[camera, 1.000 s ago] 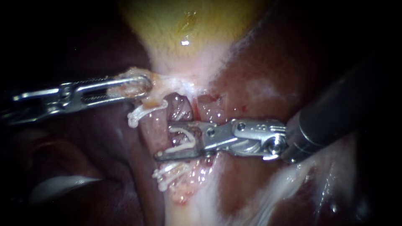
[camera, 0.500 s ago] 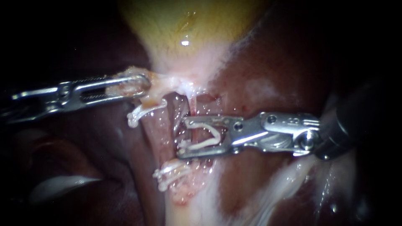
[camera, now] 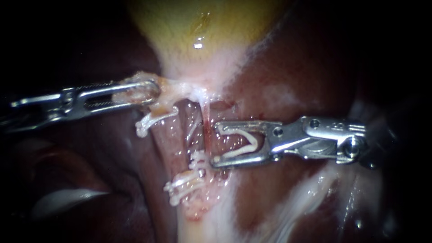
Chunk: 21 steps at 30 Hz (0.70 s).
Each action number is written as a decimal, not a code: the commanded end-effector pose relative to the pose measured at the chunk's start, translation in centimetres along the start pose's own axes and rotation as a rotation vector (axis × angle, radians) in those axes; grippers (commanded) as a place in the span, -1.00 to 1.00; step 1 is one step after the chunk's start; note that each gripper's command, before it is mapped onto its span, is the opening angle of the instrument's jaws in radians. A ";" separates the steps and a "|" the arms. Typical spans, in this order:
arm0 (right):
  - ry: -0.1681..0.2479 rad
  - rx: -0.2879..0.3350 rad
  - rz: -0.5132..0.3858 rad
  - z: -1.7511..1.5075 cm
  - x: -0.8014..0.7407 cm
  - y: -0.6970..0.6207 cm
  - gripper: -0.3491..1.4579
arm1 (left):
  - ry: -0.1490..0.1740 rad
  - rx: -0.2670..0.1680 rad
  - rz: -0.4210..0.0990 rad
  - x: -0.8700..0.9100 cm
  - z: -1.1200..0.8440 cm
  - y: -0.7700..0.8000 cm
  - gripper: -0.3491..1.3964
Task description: Clipping third clip right tube
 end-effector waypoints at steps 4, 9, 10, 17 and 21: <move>-0.001 -0.005 -0.002 0.04 -0.07 0.05 -0.06 | 0.000 0.000 -0.001 -0.01 0.00 -0.02 -1.00; -0.001 -0.011 -0.006 0.13 -0.13 0.11 -0.06 | 0.000 -0.002 -0.001 -0.01 0.00 -0.05 -1.00; -0.001 -0.012 -0.006 0.15 -0.14 0.12 -0.06 | 0.000 -0.002 -0.001 -0.01 0.00 -0.05 -1.00; -0.002 -0.021 -0.013 0.26 -0.18 0.26 -0.06 | -0.001 -0.003 -0.001 -0.01 0.01 -0.07 -1.00; 0.002 -0.025 -0.001 0.31 -0.19 0.30 -0.06 | -0.001 -0.004 -0.001 -0.01 0.02 -0.08 -1.00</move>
